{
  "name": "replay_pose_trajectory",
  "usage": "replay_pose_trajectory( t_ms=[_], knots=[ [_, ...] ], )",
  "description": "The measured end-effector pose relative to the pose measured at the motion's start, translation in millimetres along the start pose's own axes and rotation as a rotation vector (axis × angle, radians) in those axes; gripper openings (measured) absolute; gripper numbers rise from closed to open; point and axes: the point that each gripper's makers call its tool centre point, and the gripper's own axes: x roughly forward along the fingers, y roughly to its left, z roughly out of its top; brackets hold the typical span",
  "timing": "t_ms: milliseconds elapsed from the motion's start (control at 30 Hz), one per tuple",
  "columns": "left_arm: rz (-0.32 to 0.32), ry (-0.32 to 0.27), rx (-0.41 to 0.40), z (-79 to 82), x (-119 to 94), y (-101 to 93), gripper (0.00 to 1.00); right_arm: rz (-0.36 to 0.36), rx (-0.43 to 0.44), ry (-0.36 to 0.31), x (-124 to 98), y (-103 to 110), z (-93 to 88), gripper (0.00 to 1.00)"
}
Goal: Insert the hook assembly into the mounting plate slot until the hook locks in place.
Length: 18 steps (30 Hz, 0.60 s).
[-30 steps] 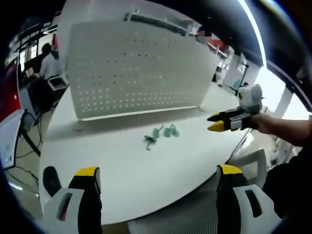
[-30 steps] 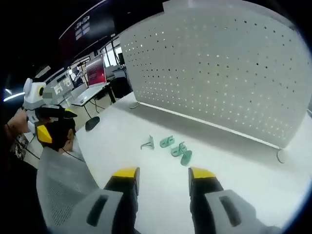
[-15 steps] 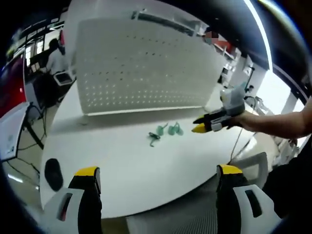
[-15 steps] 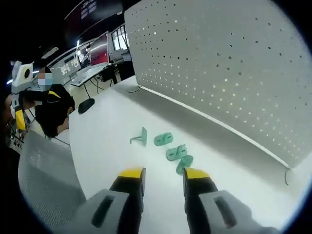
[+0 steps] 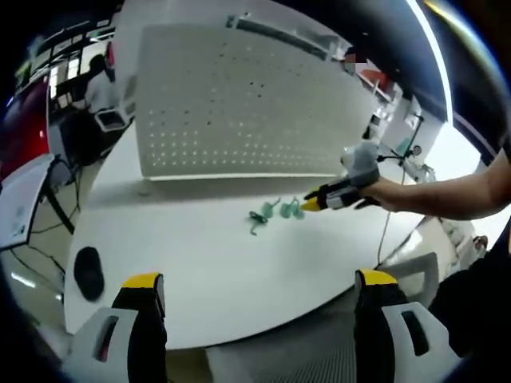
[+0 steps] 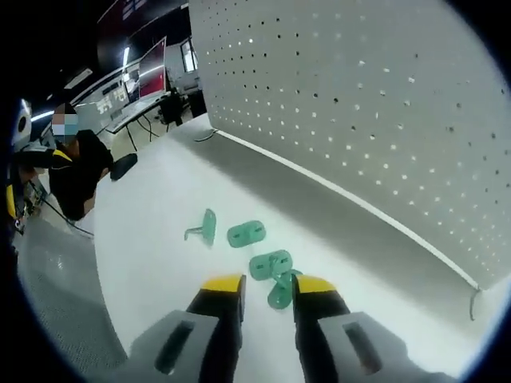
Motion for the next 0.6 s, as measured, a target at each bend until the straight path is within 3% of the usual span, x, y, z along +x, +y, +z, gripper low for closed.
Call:
replay_pose_trajectory(
  t_ms=[300, 600],
  knots=[
    [0.006, 0.018, 0.002, -1.8, 1.2, 4.2, 1.0, 0.005, 0.028, 0.034, 15.7, -3.0, -2.0, 0.18],
    [0.017, 0.028, -0.016, -6.7, 1.7, 10.2, 1.0, -0.005, -0.021, 0.075, 22.1, -6.5, -3.3, 0.05]
  ],
)
